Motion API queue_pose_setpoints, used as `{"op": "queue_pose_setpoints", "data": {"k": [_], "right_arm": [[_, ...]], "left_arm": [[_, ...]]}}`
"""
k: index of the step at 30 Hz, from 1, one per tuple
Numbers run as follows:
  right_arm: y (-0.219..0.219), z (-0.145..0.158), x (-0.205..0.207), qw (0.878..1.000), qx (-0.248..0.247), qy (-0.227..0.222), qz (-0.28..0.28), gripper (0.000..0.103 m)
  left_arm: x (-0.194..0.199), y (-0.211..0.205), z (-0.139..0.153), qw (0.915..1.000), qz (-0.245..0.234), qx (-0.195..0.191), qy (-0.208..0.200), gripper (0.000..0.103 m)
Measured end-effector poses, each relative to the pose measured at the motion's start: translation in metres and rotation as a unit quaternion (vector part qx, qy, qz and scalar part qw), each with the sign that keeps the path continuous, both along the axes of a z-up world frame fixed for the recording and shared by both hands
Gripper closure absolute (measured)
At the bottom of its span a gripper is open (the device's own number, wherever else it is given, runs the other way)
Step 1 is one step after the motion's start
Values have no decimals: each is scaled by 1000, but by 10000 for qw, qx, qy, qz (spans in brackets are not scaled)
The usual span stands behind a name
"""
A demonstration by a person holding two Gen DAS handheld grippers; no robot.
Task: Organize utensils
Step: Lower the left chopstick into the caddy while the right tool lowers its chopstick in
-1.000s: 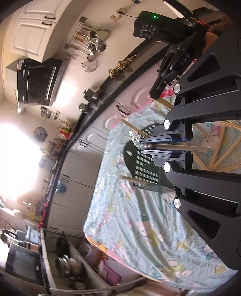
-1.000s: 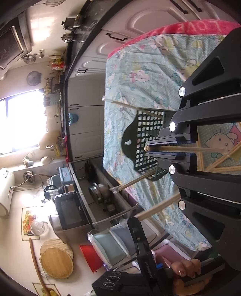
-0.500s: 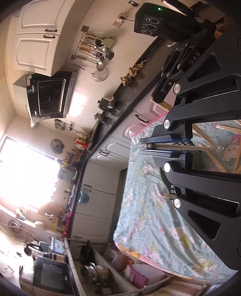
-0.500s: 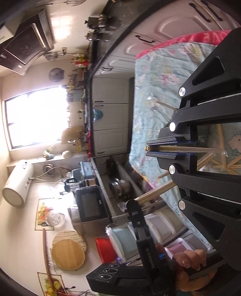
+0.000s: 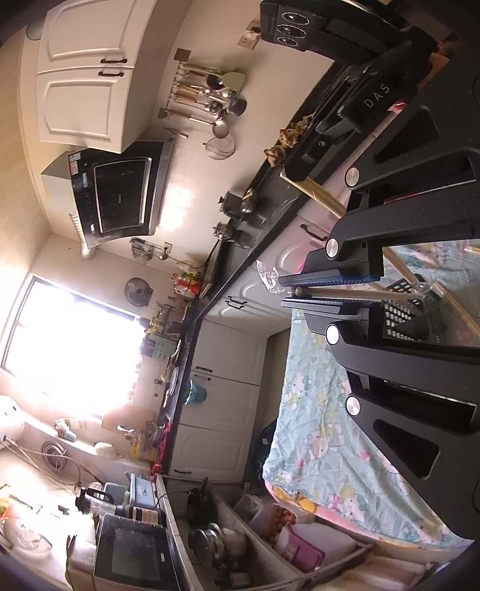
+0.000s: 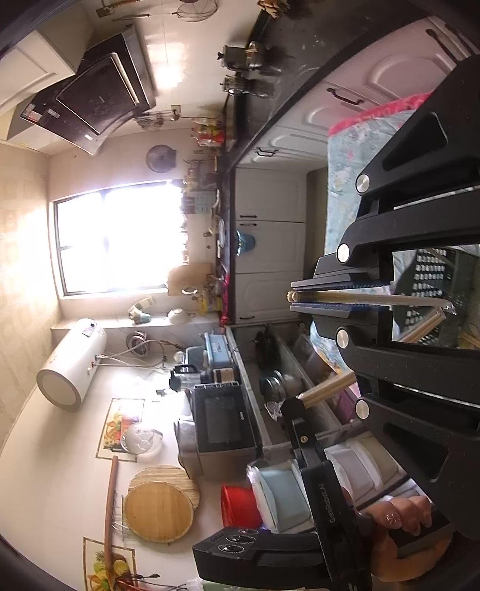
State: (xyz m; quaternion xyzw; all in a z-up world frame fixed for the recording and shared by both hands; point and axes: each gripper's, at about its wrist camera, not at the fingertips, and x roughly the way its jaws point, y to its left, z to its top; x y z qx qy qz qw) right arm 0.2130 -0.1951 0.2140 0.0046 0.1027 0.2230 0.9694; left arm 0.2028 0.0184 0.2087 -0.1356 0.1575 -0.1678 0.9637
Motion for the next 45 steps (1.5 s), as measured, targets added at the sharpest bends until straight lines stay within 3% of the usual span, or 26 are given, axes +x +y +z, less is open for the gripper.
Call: {"op": "queue_pose_setpoints", "data": {"k": [9, 28, 45], "right_arm": [[-5, -12, 20, 9999, 112, 18, -106, 97], [-5, -63, 39, 9993, -25, 164, -331, 97], [-2, -109, 57, 9973, -131, 510, -519, 96]], "left_arm": [[17, -2, -9, 9995, 275, 115, -79, 100], [34, -22, -58, 9977, 391, 553, 26, 100], [42, -15, -108, 9964, 440, 537, 481, 100]]}}
